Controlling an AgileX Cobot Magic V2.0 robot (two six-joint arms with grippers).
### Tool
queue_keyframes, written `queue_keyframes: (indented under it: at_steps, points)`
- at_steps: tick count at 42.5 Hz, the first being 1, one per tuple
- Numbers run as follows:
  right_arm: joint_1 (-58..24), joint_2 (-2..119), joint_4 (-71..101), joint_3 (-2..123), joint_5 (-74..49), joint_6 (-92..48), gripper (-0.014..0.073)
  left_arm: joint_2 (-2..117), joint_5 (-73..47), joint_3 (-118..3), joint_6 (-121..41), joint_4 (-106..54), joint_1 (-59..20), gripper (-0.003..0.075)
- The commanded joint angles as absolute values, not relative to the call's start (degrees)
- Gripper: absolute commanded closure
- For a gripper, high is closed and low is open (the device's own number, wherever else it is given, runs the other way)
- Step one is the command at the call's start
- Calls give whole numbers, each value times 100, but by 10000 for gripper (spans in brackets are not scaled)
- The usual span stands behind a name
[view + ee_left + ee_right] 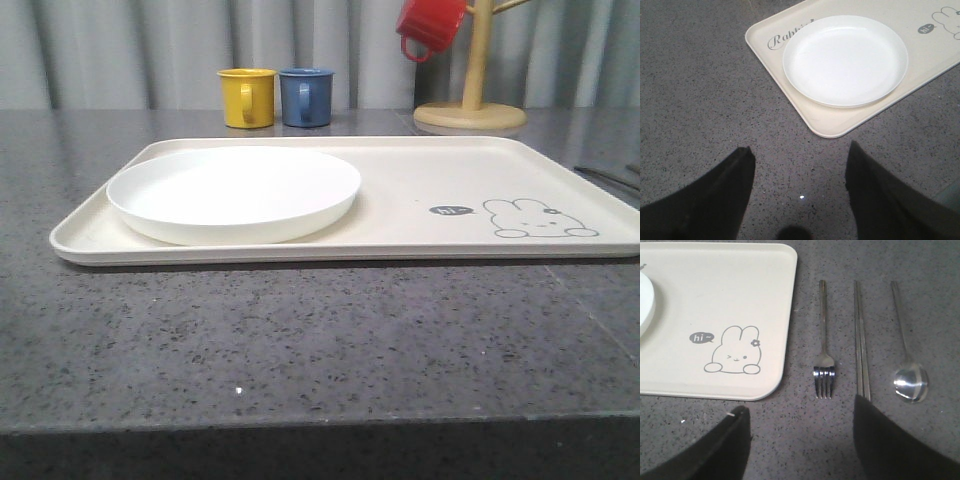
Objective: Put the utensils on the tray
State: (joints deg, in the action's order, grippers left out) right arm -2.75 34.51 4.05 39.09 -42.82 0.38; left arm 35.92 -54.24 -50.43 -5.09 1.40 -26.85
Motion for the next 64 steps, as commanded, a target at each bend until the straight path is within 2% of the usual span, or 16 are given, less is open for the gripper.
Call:
queue_keyframes:
  at_steps: [1, 12, 36, 58, 61, 64]
  points:
    - [-247, 3766, 429, 4261, -4177, -77, 129, 3595, -5054, -5176, -454, 140, -2743, 324]
    - [-247, 5205, 348, 5180, -5168, -214, 176, 3595, -5054, -5176, -454, 140, -2743, 324]
    - [-247, 8133, -47, 7167, -5781, -214, 179, 3595, -5045, -5176, -454, 140, -2743, 324]
    - [-211, 9704, 0, 7961, -6161, -214, 181, 3595, -5045, -5176, -454, 140, -2743, 324]
    - [-211, 9761, 0, 7959, -6158, -214, 223, 3595, -5045, -5176, -454, 140, -2743, 324]
    - [-211, 9775, 0, 7963, -6163, -214, 328, 3595, -5045, -5176, -454, 140, -2743, 324]
